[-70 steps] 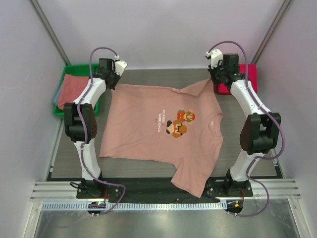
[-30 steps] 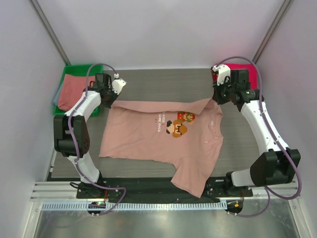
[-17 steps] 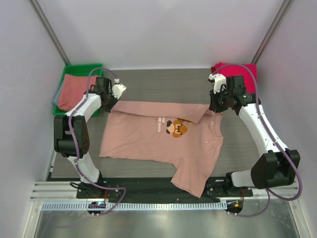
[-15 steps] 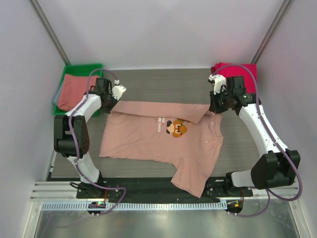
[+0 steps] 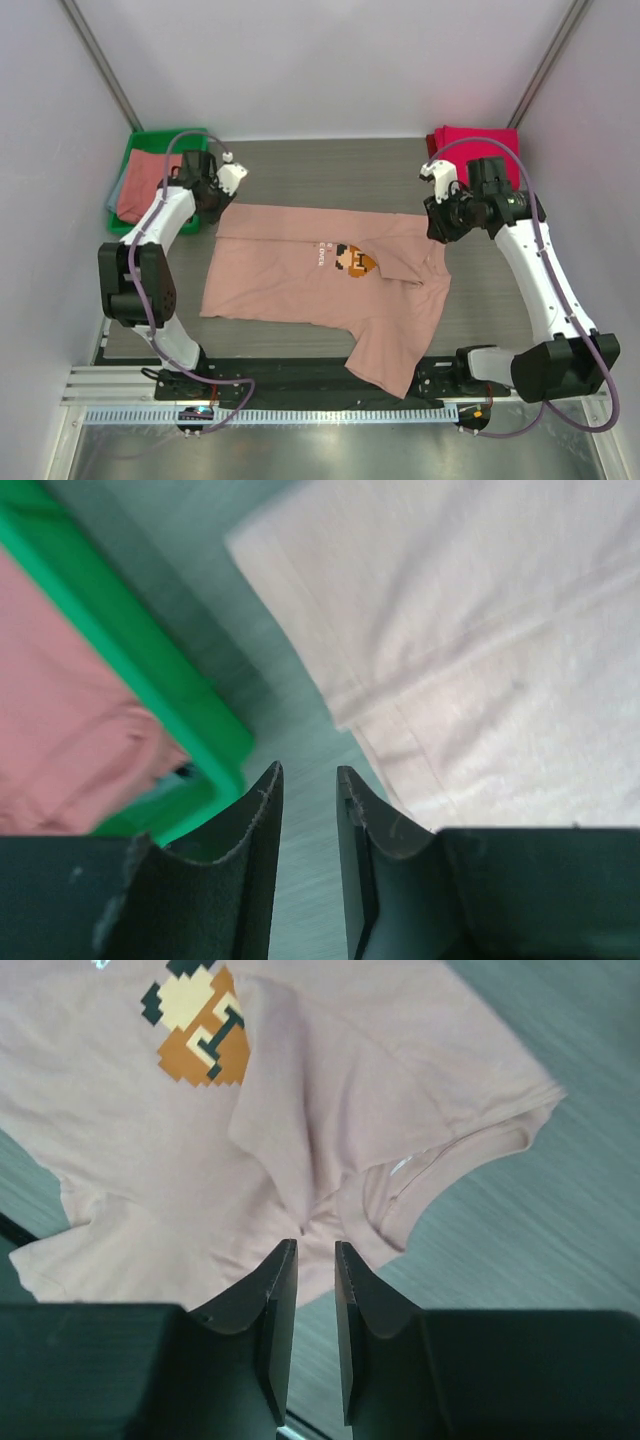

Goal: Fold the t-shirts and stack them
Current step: Fold the tshirt

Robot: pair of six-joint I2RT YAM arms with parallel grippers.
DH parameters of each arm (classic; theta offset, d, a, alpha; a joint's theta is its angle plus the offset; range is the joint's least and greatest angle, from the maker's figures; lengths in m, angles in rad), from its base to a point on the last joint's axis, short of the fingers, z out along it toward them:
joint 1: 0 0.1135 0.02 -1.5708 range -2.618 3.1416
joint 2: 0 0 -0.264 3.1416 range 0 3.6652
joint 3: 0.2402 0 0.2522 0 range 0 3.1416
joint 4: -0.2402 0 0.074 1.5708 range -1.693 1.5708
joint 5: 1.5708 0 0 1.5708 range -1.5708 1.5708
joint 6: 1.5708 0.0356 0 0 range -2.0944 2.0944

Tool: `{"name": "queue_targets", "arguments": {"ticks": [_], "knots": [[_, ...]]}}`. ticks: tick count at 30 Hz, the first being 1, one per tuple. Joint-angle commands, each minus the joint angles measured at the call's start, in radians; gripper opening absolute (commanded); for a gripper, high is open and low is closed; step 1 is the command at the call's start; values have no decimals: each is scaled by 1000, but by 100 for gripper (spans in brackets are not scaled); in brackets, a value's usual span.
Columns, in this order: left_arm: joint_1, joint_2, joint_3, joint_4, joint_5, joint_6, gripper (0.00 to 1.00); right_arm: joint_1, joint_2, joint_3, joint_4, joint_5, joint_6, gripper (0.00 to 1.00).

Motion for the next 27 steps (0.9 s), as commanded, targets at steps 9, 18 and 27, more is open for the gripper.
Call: {"name": "queue_targets", "arguments": {"ticks": [9,18,27], "knots": [[23,336,426,-114,8,-175,32,-72,364,103,245,20,20,28],[44,477,626,-157,84,-253,44,-164,531,192,319,23,37,32],[44,556,689,-168,87,-264,50,-202,667,248,346,28,37,33]]}}
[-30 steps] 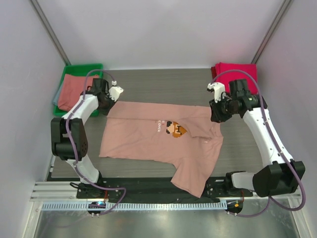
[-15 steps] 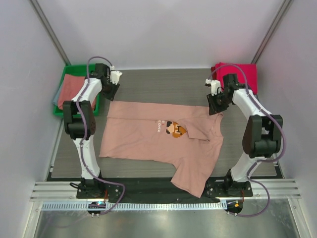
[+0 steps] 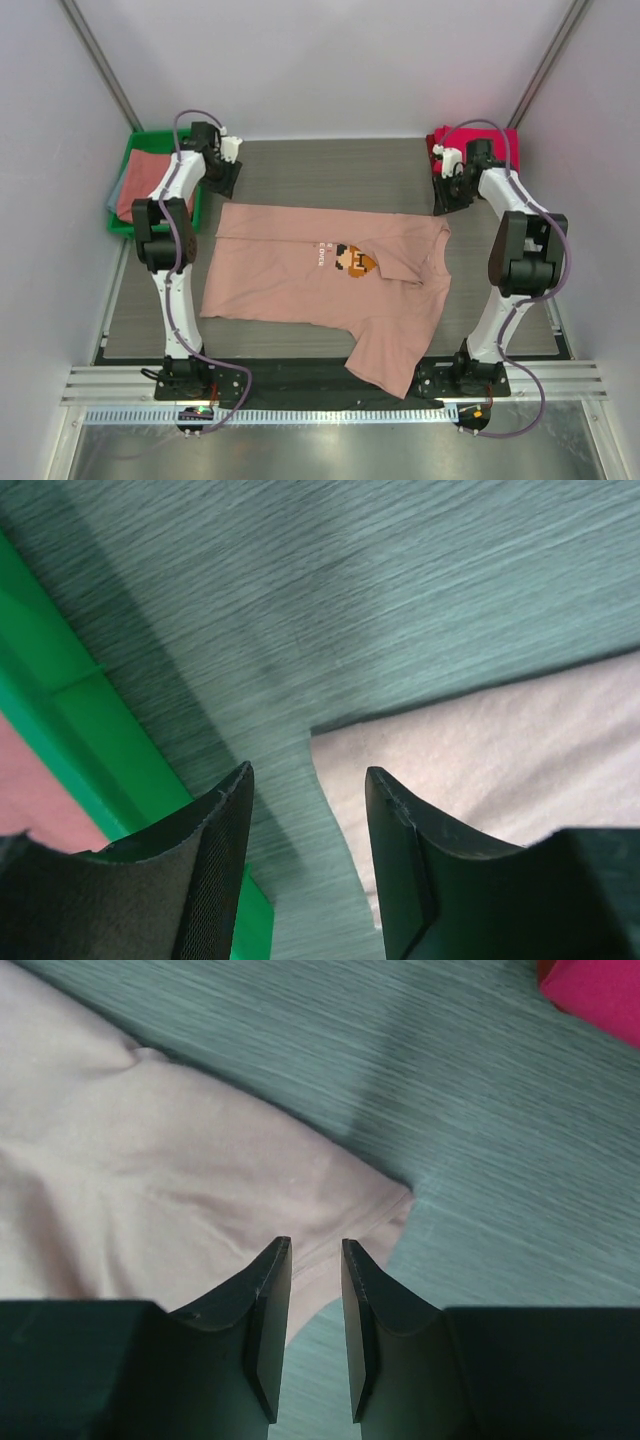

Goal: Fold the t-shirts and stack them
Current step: Fold the tshirt

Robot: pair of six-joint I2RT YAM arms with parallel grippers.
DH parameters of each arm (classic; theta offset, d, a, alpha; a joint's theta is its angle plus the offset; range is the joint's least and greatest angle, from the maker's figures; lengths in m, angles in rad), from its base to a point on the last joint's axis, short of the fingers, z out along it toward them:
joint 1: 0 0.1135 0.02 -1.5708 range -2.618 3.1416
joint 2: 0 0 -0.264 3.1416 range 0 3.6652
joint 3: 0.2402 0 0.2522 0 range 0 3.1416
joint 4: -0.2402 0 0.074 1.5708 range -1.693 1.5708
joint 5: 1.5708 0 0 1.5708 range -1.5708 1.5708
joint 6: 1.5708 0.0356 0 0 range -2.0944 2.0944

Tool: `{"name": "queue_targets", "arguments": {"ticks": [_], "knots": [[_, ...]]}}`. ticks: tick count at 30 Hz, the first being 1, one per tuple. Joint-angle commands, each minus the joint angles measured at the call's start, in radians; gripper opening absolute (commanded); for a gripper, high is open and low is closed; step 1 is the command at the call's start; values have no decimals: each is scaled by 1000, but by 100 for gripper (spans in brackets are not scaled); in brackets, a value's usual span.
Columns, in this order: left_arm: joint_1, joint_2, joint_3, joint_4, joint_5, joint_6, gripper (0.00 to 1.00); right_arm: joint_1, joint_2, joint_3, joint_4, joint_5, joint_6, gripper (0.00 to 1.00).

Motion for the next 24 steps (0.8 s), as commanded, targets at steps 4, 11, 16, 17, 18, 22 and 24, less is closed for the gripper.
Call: {"name": "queue_targets", "arguments": {"ticks": [4,11,16,17,18,22,24], "knots": [[2,45,52,-15,20,-21,51,-24,128,111,31,10,10,33],[2,38,44,-10,-1,-12,50,-53,201,190,27,26,0,33],[2,29,38,-15,-11,-1,51,-56,202,178,11,12,-3,34],[2,30,38,-16,-11,3,52,-56,200,171,7,6,-4,34],[2,29,36,-13,-12,3,52,-56,194,161,-1,-9,-6,35],[2,27,30,-16,-17,3,52,-56,180,125,-2,-26,-6,36],[2,27,26,-15,-18,5,52,-56,177,110,-1,-29,-9,36]]}}
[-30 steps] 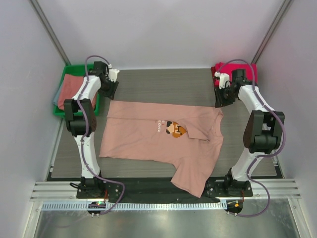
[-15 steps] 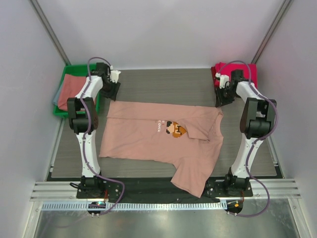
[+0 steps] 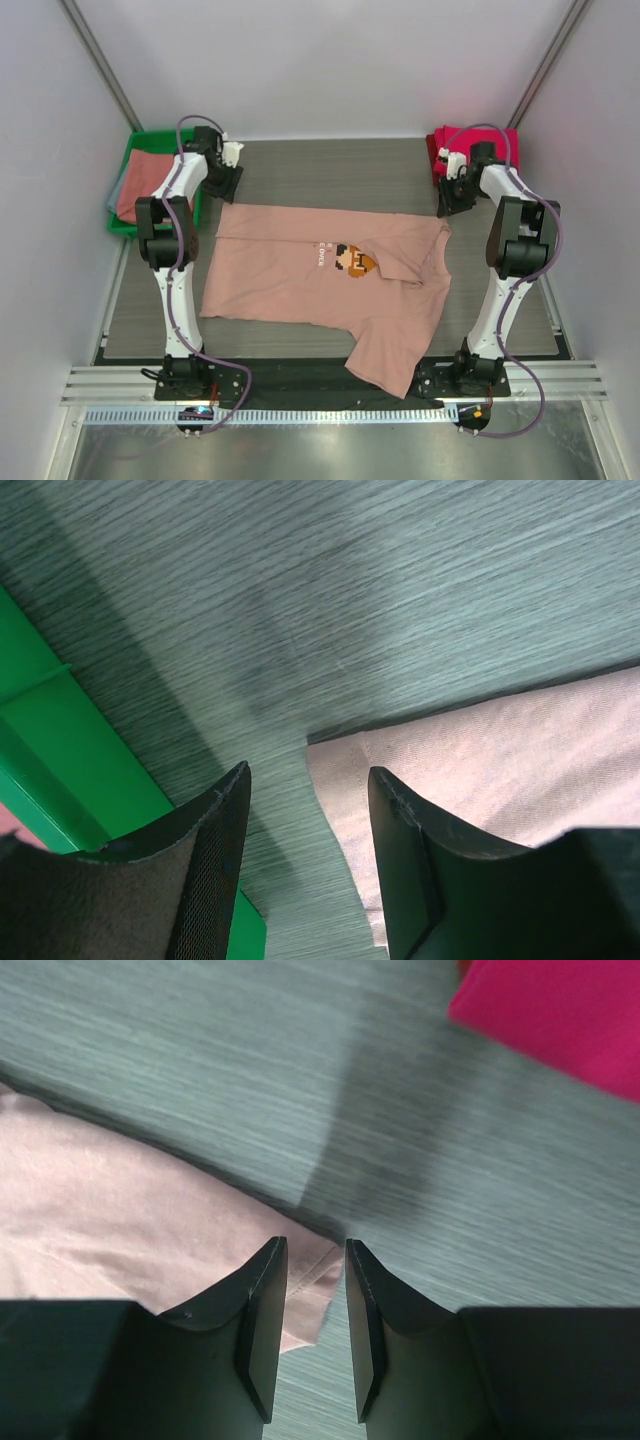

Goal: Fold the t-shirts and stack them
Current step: Fold the tshirt

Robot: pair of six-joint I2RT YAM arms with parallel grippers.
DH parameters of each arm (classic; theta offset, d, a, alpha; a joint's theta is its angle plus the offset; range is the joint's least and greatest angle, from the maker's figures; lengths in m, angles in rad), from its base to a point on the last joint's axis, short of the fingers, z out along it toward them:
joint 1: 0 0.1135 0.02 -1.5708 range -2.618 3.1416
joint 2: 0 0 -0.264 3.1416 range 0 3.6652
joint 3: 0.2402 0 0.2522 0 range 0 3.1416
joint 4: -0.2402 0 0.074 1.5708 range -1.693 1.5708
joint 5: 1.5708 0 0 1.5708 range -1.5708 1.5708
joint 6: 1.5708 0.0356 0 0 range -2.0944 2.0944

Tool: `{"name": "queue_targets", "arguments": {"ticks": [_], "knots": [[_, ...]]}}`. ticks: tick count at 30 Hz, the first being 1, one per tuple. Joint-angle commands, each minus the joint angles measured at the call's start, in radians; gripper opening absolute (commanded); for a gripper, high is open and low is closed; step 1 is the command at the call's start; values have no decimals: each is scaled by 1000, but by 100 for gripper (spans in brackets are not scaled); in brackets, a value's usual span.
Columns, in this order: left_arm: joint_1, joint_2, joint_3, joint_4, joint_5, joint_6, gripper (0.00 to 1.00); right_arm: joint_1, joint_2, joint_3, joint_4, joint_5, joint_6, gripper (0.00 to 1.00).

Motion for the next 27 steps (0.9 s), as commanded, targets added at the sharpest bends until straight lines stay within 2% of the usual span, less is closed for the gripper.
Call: {"name": "queue_targets", "arguments": {"ticks": [1,10,15,27], "knots": [[2,-29,8,-5,-9,16,52,2,-33,-25,-9,-25,-10,36],[2,-32,2,-4,-24,24,53,-2,-13,-43,-21,-3,-20,36],[2,-23,9,-11,-16,28,58,-9,13,-35,-17,18,-30,36],[2,21,45,-21,10,21,61,-12,74,3,-9,34,-24,39]]}}
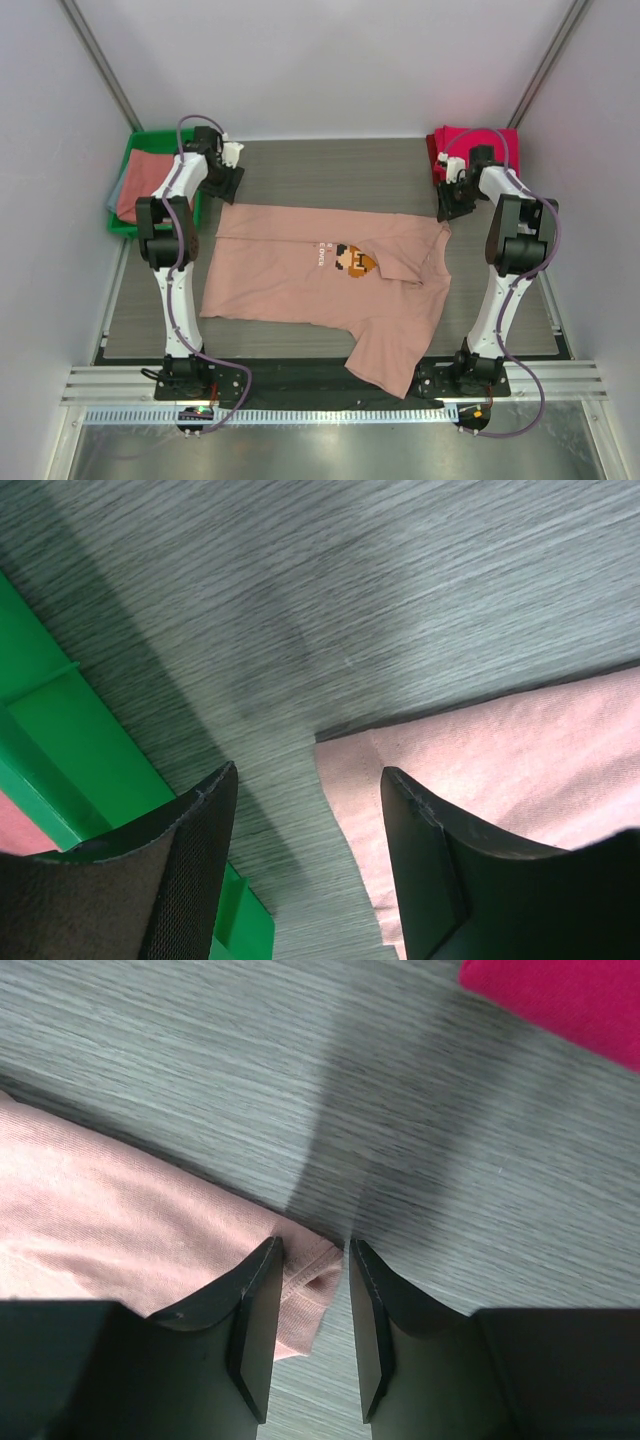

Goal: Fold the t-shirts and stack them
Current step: Fold the tshirt

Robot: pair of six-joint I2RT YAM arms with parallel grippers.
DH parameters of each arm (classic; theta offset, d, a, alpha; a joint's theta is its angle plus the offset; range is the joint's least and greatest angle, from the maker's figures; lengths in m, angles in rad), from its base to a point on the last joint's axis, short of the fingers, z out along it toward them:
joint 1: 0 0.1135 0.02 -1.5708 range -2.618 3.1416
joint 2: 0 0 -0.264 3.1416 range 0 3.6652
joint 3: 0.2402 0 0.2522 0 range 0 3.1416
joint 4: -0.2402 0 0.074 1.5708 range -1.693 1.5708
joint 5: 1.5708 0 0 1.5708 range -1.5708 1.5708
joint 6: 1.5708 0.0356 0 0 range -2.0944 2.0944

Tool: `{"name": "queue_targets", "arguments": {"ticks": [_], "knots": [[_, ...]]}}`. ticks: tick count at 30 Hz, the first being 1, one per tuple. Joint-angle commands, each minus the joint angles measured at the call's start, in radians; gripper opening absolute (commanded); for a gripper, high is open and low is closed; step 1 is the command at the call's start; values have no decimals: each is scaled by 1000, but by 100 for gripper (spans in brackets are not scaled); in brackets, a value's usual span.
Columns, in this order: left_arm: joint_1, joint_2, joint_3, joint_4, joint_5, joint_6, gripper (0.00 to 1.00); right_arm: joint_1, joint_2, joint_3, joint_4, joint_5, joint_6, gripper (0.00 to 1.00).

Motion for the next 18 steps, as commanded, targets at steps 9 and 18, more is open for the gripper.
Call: {"name": "queue_targets", "arguments": {"ticks": [9,18], "knots": [[2,-23,-7,-52,105,1,50,-3,31,6,0,38,-9,39],[2,51,21,-46,79,3,49,0,45,20,-1,48,-9,39]]}}
